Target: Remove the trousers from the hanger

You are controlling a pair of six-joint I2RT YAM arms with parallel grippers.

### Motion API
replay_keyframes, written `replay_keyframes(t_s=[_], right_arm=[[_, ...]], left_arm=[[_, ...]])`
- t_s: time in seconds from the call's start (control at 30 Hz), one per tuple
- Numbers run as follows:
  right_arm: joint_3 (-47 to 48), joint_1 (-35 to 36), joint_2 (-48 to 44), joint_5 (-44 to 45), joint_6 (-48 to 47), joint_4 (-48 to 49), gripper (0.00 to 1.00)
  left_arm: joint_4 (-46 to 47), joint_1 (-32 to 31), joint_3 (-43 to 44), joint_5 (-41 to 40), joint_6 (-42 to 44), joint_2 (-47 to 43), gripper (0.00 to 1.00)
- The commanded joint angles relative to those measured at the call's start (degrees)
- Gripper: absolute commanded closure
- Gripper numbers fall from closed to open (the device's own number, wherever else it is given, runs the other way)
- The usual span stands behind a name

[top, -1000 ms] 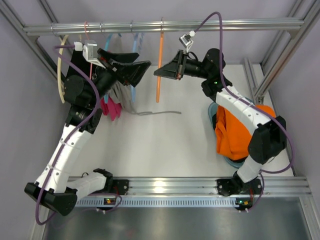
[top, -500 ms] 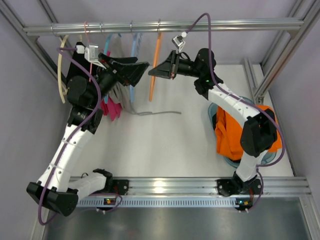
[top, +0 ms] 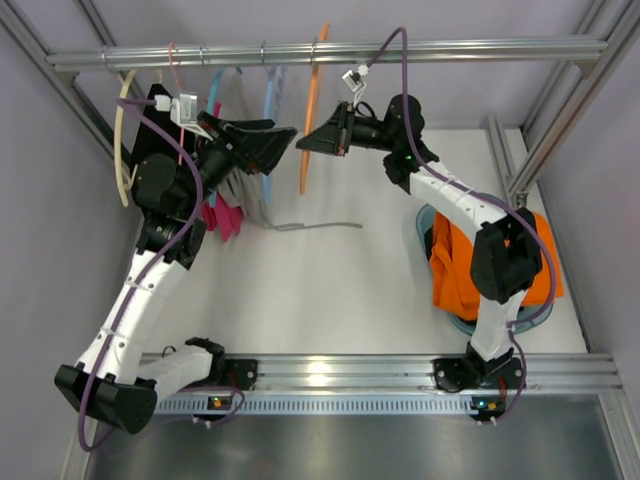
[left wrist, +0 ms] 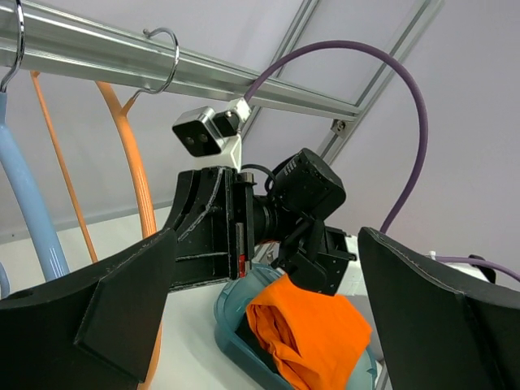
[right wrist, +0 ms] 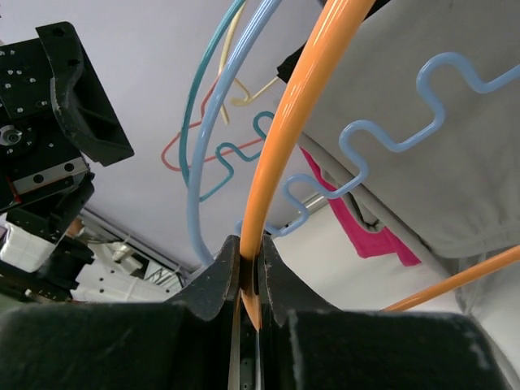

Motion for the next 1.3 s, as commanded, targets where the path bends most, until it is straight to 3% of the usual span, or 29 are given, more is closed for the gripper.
replay_keyframes(t_s=[0.0,0.17,0.4,0.43,0.6,0.7,0.87,0.9,1.0,1.17,1.27], right_arm=[[3.0,-1.1,1.8,-0.8,-3.4,-3.6,1.0],[3.8,-2.1,0.8,1.4,-1.8,-6.9,1.0],[2.0,-2.0,-1.2,3.2,8.0,-9.4,1.0],[1.1,-2.0,-2.2,3.2,8.6,-8.9,0.96],[-4.9,-1.3,-7.0,3.1,10.1,-5.0,0.56],[-6.7,-1.1,-9.5,3.1,10.6,-4.1,0.38],[-8.3,-1.2,-13.4,3.0,6.0,-9.9,0.23],[-8.8,-1.3,-15.1,3.2,3.8,-11.1,0.12],[-11.1,-2.1,-19.0,4.5,-1.0,-15.8,0.01],[-16.0,-5.5,-24.8,6.1,-6.9,-23.6,0.01],[-19.3,-11.5,-30.2,6.0,-11.3,-26.7,0.01]], left_arm=[[3.4,0.5,-0.8,0.4,-1.2,-1.9,0.01],[3.5,0.7,-1.3,0.5,-1.6,-2.1,0.01],[3.5,0.8,-1.2,0.4,-2.0,-2.0,0.01],[3.5,0.8,-1.2,0.4,-2.0,-2.1,0.01],[2.4,1.2,-0.4,1.2,-1.0,-2.0,0.01],[1.6,1.3,-0.4,1.3,-0.2,-2.0,0.01],[-3.0,1.5,-0.2,1.7,3.8,-2.9,0.01],[-4.4,1.5,0.7,1.6,5.6,-2.8,0.02],[-13.4,1.5,4.0,2.0,10.7,-2.4,0.01],[-31.2,1.5,10.3,3.6,18.0,-0.8,0.02],[-38.4,1.7,13.0,3.7,24.3,-0.9,0.02]])
